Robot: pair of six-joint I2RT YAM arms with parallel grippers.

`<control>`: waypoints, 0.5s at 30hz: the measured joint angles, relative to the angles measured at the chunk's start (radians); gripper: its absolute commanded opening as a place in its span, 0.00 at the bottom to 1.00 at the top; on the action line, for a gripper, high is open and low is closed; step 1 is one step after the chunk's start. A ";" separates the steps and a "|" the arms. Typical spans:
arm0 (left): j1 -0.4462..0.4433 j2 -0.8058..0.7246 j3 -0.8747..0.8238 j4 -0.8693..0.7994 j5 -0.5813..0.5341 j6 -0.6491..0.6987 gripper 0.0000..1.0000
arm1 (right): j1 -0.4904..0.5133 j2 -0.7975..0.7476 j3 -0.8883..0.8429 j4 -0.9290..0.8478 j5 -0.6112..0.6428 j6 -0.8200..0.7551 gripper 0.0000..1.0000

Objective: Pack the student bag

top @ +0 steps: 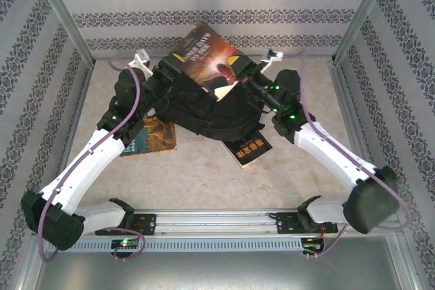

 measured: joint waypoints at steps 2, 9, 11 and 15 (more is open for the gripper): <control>-0.007 0.047 0.058 -0.062 0.020 0.086 0.56 | -0.028 -0.051 -0.006 -0.096 0.032 -0.044 0.00; -0.100 0.320 0.319 -0.314 0.064 0.473 0.71 | -0.100 -0.275 -0.006 -0.610 0.168 -0.267 0.00; -0.141 0.408 0.377 -0.364 0.058 0.577 0.73 | -0.134 -0.317 -0.006 -0.753 0.206 -0.306 0.00; -0.200 0.542 0.437 -0.465 0.042 0.741 0.74 | -0.196 -0.362 -0.006 -0.953 0.280 -0.359 0.00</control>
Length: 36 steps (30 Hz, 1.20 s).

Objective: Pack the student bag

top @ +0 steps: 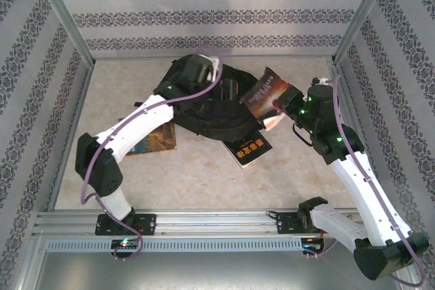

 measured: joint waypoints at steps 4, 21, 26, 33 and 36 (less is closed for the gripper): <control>-0.018 0.133 0.085 -0.040 -0.034 0.093 0.75 | -0.026 -0.024 0.003 -0.158 0.052 -0.051 0.00; 0.059 0.485 0.322 -0.091 -0.348 0.360 0.72 | -0.122 0.055 0.100 -0.299 0.014 -0.153 0.00; 0.057 0.545 0.333 -0.084 -0.390 0.405 0.23 | -0.143 0.080 0.100 -0.293 -0.023 -0.153 0.00; 0.079 0.521 0.341 -0.084 -0.341 0.392 0.00 | -0.143 0.106 0.106 -0.282 -0.029 -0.153 0.00; 0.104 0.465 0.308 -0.068 -0.267 0.361 0.00 | -0.143 0.119 0.111 -0.265 -0.032 -0.153 0.00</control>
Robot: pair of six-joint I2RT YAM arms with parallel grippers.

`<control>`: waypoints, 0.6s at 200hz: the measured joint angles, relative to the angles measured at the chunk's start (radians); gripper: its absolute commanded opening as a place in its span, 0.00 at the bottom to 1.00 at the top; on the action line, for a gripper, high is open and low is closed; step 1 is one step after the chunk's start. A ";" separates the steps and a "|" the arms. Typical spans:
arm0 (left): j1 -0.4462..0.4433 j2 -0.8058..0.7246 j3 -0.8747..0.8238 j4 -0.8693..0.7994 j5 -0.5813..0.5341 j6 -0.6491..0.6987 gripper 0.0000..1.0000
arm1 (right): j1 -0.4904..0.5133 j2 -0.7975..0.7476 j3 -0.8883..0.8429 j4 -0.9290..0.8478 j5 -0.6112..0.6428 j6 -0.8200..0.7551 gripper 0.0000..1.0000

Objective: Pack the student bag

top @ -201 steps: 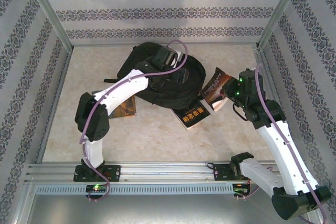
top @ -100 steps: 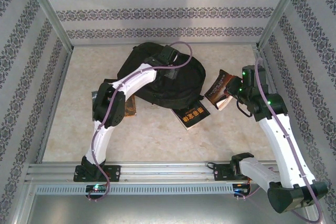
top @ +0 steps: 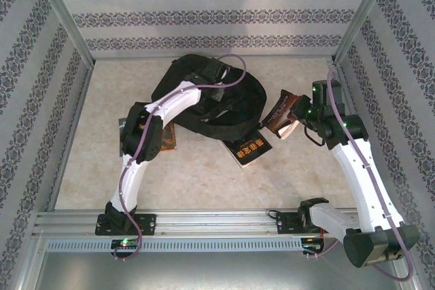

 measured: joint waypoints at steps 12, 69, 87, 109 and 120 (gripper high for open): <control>0.016 -0.049 -0.036 0.017 0.048 -0.019 0.00 | 0.000 0.010 0.009 0.011 -0.002 0.000 0.00; 0.103 -0.262 -0.257 0.182 0.254 -0.140 0.00 | 0.000 0.021 0.035 0.092 -0.024 0.039 0.00; 0.125 -0.302 -0.348 0.262 0.315 -0.191 0.00 | 0.000 0.023 0.035 0.124 -0.034 0.053 0.00; 0.146 -0.323 -0.421 0.337 0.373 -0.248 0.00 | 0.000 0.029 0.035 0.160 -0.042 0.064 0.00; 0.156 -0.332 -0.454 0.383 0.394 -0.278 0.00 | 0.000 0.039 0.035 0.175 -0.047 0.075 0.00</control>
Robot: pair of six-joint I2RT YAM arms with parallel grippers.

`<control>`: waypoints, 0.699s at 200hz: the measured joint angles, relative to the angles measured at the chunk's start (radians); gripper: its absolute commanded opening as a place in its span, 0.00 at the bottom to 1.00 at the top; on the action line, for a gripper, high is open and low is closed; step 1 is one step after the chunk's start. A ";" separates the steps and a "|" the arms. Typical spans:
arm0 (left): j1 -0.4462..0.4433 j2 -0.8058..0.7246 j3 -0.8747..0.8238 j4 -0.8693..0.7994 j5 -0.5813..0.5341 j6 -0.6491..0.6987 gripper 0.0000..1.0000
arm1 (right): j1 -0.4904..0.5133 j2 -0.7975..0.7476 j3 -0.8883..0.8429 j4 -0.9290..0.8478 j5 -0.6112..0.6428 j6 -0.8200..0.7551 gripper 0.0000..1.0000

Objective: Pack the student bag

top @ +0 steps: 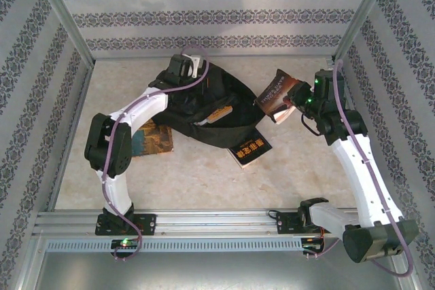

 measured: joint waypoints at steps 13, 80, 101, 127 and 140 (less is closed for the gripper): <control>0.010 -0.009 -0.029 0.045 0.022 -0.035 0.00 | 0.000 0.013 0.000 0.016 -0.010 0.006 0.00; 0.060 -0.040 -0.112 0.215 0.130 -0.214 0.00 | 0.060 0.103 -0.050 0.084 -0.077 0.051 0.00; 0.061 -0.040 -0.130 0.240 0.162 -0.240 0.00 | 0.082 0.129 -0.080 0.145 -0.097 0.085 0.00; 0.066 -0.043 -0.148 0.269 0.191 -0.261 0.20 | 0.093 0.164 -0.127 0.268 -0.125 0.158 0.00; 0.069 -0.045 -0.148 0.274 0.203 -0.268 0.50 | 0.095 0.176 -0.163 0.351 -0.142 0.211 0.00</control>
